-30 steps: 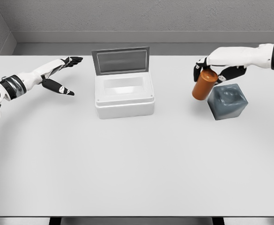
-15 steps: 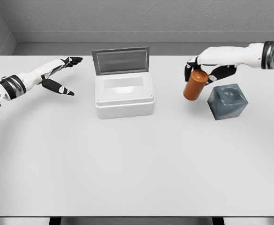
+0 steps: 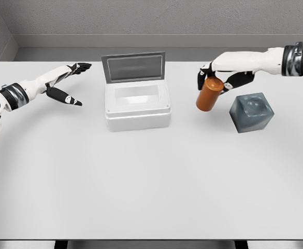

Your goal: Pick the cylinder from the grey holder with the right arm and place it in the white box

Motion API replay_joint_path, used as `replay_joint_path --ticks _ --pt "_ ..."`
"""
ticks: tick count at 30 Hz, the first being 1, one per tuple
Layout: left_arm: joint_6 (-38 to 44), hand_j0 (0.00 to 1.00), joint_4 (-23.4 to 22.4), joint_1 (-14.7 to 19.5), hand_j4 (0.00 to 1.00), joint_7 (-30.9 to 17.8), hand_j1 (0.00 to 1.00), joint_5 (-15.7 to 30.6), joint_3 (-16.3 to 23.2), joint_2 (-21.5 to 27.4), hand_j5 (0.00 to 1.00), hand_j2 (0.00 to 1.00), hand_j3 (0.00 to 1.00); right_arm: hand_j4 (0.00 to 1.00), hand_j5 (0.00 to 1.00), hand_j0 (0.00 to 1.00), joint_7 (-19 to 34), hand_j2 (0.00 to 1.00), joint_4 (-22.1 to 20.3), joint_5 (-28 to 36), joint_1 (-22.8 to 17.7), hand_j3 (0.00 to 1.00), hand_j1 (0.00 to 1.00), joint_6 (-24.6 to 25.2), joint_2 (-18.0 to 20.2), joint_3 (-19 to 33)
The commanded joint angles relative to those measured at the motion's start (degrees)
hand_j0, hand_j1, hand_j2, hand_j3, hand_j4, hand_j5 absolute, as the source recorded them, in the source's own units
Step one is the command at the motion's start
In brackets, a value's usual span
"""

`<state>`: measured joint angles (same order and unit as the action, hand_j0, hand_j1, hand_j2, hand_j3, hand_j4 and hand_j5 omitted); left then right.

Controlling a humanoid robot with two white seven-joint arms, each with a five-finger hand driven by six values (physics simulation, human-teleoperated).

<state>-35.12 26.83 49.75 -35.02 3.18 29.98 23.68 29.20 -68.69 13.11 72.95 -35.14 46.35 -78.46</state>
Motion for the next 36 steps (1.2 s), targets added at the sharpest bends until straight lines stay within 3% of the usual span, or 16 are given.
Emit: replay_joint_path --ticks 1,36 --pt "0.12 1.00 -0.02 0.00 1.00 0.02 1.00 0.51 -0.18 -0.04 1.00 1.00 1.00 0.38 0.38 0.38 -0.02 0.38 0.84 0.51 0.00 0.38 0.38 0.14 -0.74 0.06" --pt "0.12 1.00 -0.02 0.09 1.00 0.02 1.00 0.42 -0.18 -0.04 1.00 1.00 1.00 0.38 0.38 0.38 -0.02 0.38 5.58 4.29 0.88 0.38 0.38 0.14 -6.36 0.23"
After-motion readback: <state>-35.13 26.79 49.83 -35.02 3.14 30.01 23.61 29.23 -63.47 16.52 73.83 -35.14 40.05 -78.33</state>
